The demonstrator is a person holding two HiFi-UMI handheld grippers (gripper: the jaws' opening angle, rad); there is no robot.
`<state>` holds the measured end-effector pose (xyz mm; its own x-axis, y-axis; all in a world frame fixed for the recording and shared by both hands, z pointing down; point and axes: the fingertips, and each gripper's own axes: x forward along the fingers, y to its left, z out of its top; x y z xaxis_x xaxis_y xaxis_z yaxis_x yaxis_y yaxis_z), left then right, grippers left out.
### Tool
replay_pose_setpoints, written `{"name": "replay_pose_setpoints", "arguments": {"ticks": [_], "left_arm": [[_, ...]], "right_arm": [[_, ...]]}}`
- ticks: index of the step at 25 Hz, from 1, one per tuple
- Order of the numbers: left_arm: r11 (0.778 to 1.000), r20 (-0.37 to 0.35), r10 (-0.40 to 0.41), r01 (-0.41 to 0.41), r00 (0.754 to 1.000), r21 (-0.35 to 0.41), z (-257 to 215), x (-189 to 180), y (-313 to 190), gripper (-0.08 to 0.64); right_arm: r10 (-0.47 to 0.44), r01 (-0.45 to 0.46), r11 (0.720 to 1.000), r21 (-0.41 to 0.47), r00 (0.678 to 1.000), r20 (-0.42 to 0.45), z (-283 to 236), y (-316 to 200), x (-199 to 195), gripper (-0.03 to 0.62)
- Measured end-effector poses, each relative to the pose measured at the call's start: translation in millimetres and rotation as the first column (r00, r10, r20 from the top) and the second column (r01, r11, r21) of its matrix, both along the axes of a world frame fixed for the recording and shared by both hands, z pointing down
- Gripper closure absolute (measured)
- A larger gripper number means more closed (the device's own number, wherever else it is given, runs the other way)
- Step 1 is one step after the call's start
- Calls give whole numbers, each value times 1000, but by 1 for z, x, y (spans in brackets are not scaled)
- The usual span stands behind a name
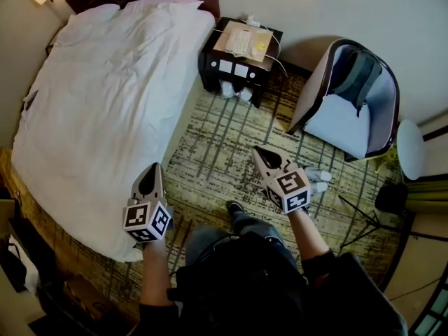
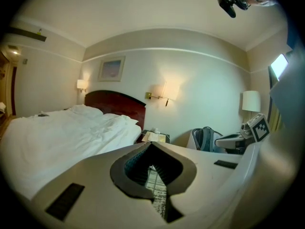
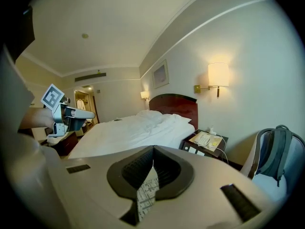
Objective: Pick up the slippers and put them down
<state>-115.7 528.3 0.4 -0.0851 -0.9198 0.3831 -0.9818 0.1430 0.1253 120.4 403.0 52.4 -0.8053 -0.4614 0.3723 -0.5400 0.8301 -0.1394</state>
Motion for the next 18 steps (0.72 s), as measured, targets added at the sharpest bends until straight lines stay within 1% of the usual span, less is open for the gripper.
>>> {"name": "replay_pose_setpoints", "arguments": {"ticks": [2,4,6,11,14,18], "left_arm": [[1000,3,23,-23,1000,-8,0,7,-15,560],[999,20,48,-48,999,-9,-3,9,-26,560],[998,30,64,-64,998,-1,-8,5,-38,560],[993,20,118,-119,993,16,-11,-13,-74,560],[985,12,173,-173,985,26,-8,-26,-108,560],[965,10,261,-261,965,28,-8,-46,-160,560]], "right_arm": [[15,-15,1000,2,1000,14,-3,-12,3,591],[19,-19,1000,12,1000,24,-9,-19,0,591],[29,-29,999,16,999,27,-9,-28,-3,591],[84,-85,996,20,996,28,-10,-50,-12,591],[132,-132,991,29,991,22,-10,-71,-20,591],[210,-210,977,21,978,14,-11,-97,-39,591]]}}
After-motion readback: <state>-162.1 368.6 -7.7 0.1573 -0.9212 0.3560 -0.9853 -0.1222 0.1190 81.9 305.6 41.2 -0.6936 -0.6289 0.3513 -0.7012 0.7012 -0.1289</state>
